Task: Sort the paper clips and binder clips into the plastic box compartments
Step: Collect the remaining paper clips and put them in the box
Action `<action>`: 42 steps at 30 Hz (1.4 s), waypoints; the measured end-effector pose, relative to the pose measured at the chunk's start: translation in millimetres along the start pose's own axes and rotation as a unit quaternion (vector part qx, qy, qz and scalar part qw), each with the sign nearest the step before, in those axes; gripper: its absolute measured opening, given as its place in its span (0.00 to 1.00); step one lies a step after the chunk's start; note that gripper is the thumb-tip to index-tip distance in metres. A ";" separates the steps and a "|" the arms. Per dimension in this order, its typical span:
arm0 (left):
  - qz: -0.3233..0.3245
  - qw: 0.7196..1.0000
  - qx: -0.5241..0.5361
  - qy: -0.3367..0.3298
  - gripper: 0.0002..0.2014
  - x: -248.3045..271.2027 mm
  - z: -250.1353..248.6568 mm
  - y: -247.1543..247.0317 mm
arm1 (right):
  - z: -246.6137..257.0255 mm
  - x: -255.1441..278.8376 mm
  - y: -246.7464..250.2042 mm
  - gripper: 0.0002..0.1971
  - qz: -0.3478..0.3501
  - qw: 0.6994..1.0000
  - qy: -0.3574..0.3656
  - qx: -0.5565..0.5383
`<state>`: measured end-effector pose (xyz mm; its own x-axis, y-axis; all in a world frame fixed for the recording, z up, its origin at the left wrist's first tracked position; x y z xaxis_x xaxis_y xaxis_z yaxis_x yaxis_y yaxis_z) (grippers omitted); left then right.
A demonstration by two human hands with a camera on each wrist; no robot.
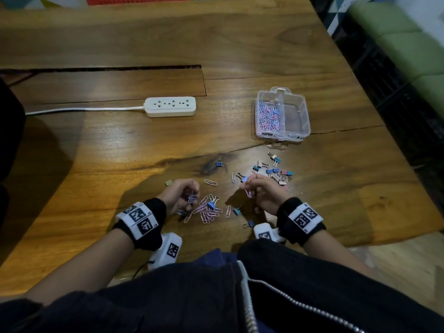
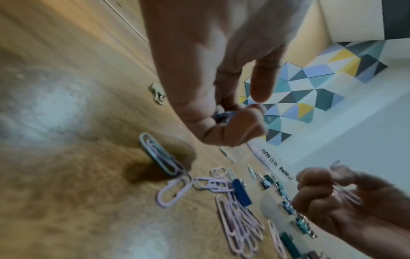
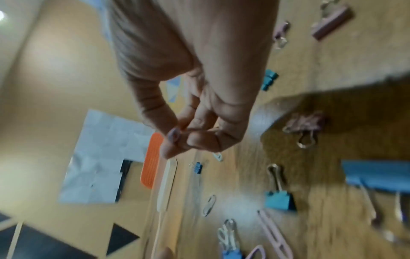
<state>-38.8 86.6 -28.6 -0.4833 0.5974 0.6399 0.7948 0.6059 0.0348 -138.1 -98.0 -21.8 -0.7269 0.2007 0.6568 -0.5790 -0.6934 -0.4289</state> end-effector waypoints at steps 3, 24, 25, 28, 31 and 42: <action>-0.074 0.957 -0.279 -0.008 0.12 6.0 0.8 0.1 | -8.7 3.5 3.9 0.08 -0.004 0.993 -0.062 -0.099; -0.032 0.884 -0.461 -0.069 0.10 -4.4 -5.7 -13.1 | -29.4 13.4 -12.7 0.14 0.001 0.850 0.042 0.525; -0.021 0.922 -0.383 -0.054 0.11 -3.4 -5.2 -8.6 | -27.2 13.5 -14.0 0.12 -0.014 0.825 0.075 0.560; 0.013 0.995 -0.094 -0.003 0.10 2.4 -1.9 3.0 | -22.1 12.0 -14.7 0.02 -0.039 0.785 0.152 0.599; -0.001 0.998 0.066 0.012 0.10 6.1 4.2 12.6 | -26.2 14.2 -17.3 0.11 -0.004 0.759 0.176 0.626; -0.090 0.907 -0.410 0.001 0.16 20.0 16.6 20.4 | -38.5 8.3 -21.5 0.13 0.073 0.675 0.155 0.717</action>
<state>-38.4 119.6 -27.8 -0.6320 0.5268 0.5684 0.7092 0.0974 0.6982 -145.9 -54.8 -31.0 -0.9083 0.0393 0.4165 0.2995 -0.6340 0.7130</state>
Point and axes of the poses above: each hand's wrist, its own x-axis away from the middle knuckle, its own y-axis out of the back of the hand, z = x × y, the point moved 3 cm from there along -x, towards the middle knuckle, and after that the axes turned 15 degrees about -x, right-handed, at the moved point
